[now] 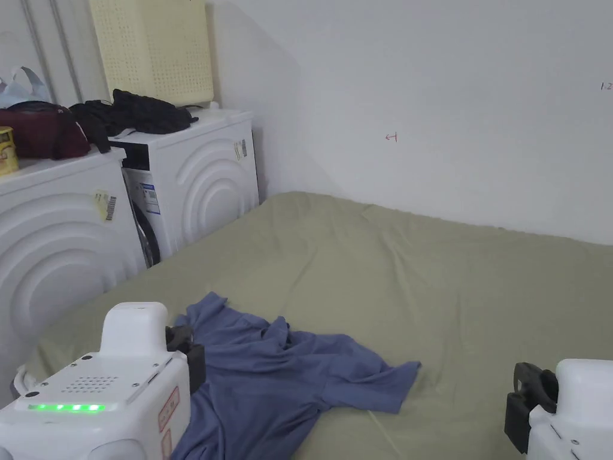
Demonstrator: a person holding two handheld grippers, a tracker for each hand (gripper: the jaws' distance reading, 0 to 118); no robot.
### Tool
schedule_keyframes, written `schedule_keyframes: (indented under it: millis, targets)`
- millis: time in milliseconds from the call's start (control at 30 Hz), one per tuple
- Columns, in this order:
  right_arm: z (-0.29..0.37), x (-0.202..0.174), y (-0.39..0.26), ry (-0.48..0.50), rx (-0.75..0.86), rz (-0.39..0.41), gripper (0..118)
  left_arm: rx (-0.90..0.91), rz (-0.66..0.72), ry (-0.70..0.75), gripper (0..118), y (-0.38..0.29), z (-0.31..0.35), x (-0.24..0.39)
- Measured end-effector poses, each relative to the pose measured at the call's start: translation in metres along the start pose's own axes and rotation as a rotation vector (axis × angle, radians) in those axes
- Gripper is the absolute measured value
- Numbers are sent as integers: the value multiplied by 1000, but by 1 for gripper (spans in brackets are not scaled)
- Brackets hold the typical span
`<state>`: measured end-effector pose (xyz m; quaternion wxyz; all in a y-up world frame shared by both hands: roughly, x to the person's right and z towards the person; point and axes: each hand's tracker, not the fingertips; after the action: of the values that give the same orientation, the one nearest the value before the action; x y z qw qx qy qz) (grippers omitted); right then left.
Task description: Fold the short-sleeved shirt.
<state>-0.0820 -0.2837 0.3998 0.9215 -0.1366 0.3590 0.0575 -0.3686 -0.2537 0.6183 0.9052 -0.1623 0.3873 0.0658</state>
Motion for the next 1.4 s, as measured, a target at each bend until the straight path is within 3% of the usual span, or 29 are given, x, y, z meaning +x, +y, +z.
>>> schedule_keyframes:
  millis: [200,433,667,700,733,767,800,1167,1200,1233,1300,1333,1367,1400]
  targets:
    - [-6,3,-8,-6,-29,-6,1,-189,-2,-102,0,-13,-63,19]
    - [-14,-2,-25,7,-77,-9,1,-415,-53,-109,1,-47,-160,33]
    - [-30,-4,-43,10,-146,-9,1,-650,21,-148,1,-85,-233,36]
    - [-32,-5,-46,10,-156,-8,1,-656,21,-150,9,-86,-237,35]
    - [-32,-5,-49,12,-162,-10,1,-673,4,-147,65,-86,-241,34]
    - [-33,-5,-51,14,-170,-9,1,-686,8,-152,113,-86,-243,33]
    - [-34,-5,-54,14,-177,-9,1,-703,9,-169,117,-86,-245,30]
    - [-40,-4,-65,16,-234,-19,1,-801,-52,-196,110,-116,-268,44]
    - [-40,-3,-65,15,-238,-18,1,-799,-61,-186,102,-120,-270,45]
    - [-40,0,-66,13,-240,-19,1,-838,-40,-205,78,-125,-267,47]
    - [-40,3,-67,5,-249,-21,1,-756,-86,-147,48,-121,-263,44]
    - [-39,6,-68,3,-251,-25,1,-761,-53,-166,10,-118,-263,42]
    - [-38,8,-68,0,-254,-31,1,-660,-81,-98,5,-111,-266,38]
    - [-37,11,-68,-4,-257,-36,1,-680,-56,-106,5,-111,-269,36]
